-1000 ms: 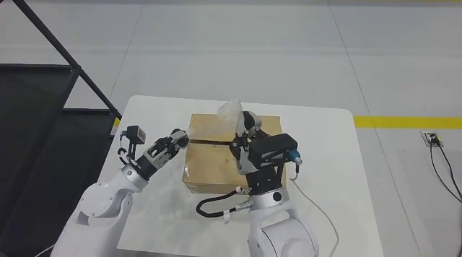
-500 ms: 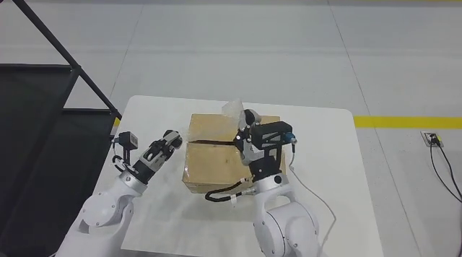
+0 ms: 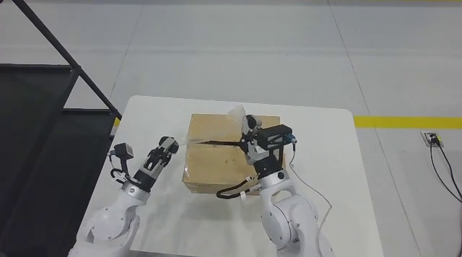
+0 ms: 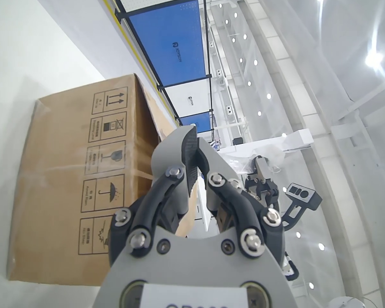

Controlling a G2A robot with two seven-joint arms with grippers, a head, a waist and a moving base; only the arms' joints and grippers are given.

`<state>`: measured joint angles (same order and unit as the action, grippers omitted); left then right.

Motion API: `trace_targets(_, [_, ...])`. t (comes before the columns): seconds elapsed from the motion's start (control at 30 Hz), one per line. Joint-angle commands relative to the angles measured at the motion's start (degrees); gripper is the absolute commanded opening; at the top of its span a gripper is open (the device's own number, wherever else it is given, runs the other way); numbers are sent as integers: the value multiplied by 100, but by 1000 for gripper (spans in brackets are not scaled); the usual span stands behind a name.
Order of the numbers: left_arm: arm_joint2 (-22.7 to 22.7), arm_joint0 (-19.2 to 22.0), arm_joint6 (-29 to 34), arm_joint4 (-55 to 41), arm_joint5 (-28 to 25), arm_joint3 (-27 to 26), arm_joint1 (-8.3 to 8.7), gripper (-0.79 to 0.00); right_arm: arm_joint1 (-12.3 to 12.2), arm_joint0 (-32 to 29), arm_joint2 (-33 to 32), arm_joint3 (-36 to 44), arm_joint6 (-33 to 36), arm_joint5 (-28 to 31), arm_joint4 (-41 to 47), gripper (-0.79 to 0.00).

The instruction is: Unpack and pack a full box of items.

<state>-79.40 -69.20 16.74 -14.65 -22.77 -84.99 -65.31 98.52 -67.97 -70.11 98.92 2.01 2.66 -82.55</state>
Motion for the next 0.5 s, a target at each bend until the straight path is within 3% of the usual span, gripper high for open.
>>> trace_targets(0.0, [61,29,-131,133,-98,82,-22,-785,-12,28,-26,-134,-87,32,46,-785])
trace_targets(0.47, [228,159,-617,18,-490,386,-161,-785,-97,142,-6,-531,-562,268,30,-785])
